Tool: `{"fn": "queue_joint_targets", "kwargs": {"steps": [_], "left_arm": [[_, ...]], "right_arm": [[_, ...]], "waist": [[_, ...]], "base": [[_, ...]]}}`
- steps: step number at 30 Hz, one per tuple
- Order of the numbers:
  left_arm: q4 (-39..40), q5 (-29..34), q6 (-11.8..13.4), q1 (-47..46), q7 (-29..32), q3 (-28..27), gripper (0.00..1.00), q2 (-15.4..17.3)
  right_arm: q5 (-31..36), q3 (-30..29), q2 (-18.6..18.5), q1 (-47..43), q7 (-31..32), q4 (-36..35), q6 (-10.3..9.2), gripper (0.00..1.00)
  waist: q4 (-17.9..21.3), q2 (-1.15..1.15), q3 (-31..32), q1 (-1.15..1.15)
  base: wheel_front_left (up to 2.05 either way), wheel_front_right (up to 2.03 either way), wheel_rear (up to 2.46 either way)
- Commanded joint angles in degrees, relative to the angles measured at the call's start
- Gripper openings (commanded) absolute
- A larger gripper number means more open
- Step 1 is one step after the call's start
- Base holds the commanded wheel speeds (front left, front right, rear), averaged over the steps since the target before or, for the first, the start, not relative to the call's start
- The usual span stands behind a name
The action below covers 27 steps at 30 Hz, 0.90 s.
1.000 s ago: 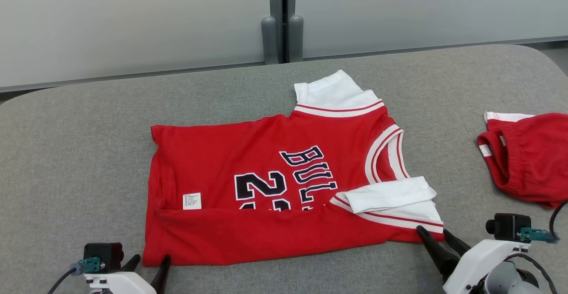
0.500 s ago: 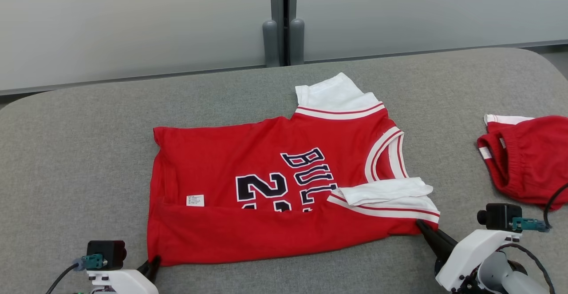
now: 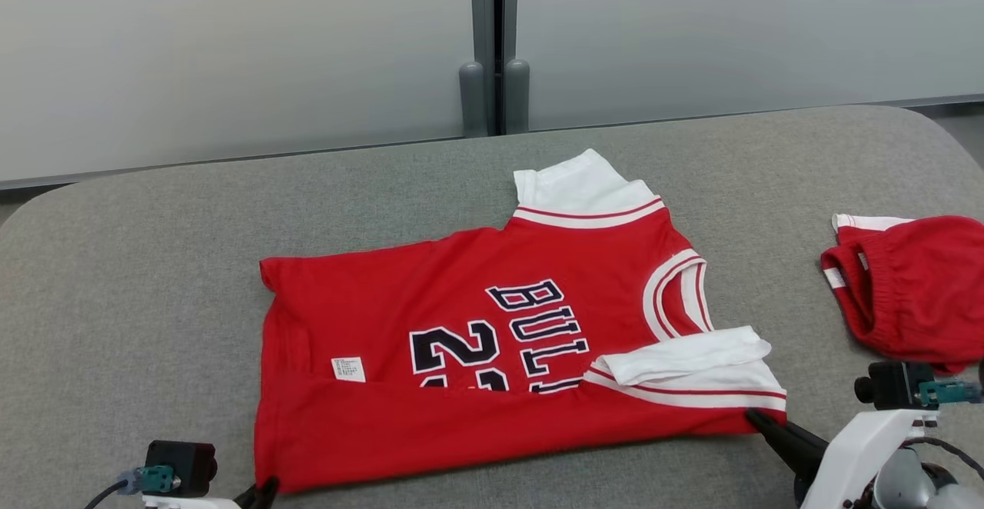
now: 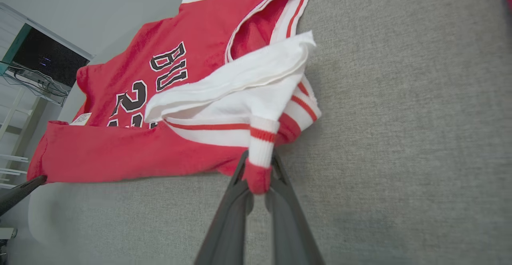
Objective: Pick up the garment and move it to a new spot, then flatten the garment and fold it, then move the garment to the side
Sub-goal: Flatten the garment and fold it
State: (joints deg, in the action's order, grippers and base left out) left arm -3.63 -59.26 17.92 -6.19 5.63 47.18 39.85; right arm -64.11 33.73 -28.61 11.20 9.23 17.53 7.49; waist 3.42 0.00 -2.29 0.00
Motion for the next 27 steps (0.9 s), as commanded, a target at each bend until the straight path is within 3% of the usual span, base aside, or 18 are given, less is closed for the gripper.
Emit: {"fn": "queue_joint_targets", "kwargs": {"steps": [1, 11, 19, 20, 21, 22, 27], "left_arm": [[1.5, -0.2, 0.9, 1.3, 0.5, -0.3, 0.00, 1.3], [8.6, -1.9, 3.5, 5.8, 3.8, 0.7, 0.00, 5.1], [11.5, -3.2, 5.1, 8.2, 4.7, 0.4, 0.00, 7.3], [11.5, -3.6, 4.9, 8.2, 5.0, 0.5, 0.28, 7.1], [11.4, -3.9, 4.5, 8.2, 5.6, 0.8, 1.00, 6.9], [11.3, -4.1, 4.2, 8.1, 6.1, 1.1, 1.00, 6.8], [10.5, -3.1, 3.4, 5.7, 6.2, 1.1, 1.00, 6.1]], "right_arm": [[0.0, -1.0, -1.1, -1.9, 1.0, -1.2, 0.01, 0.00], [-1.2, -7.6, -3.4, -10.0, 7.4, -7.1, 0.01, 0.00], [2.2, -15.8, -0.9, -17.1, 13.4, -11.5, 0.01, 0.02], [3.0, -16.5, -0.4, -17.5, 14.0, -11.8, 0.01, 0.35], [3.8, -17.4, 0.4, -17.5, 14.7, -12.2, 0.01, 0.73], [4.6, -18.1, 1.2, -17.4, 15.1, -12.6, 0.01, 1.00], [9.1, -21.8, 4.4, -17.6, 17.1, -13.6, 0.02, 1.00]], "waist": [[0.1, 0.00, 0.3, 0.00], [0.6, 0.00, 0.4, 0.00], [0.3, 0.00, -0.1, 0.00], [0.3, 0.00, -0.2, 0.00], [0.3, 0.00, -0.2, 0.00], [0.3, 0.00, -0.3, 0.00], [-0.1, 0.00, -0.5, 0.00]], "base": [[0.00, 0.00, 0.00], [0.00, 0.00, 0.00], [0.00, 0.00, 0.00], [0.00, 0.00, 0.00], [0.00, 0.00, 0.00], [0.00, 0.00, 0.00], [0.00, 0.00, 0.00]]}}
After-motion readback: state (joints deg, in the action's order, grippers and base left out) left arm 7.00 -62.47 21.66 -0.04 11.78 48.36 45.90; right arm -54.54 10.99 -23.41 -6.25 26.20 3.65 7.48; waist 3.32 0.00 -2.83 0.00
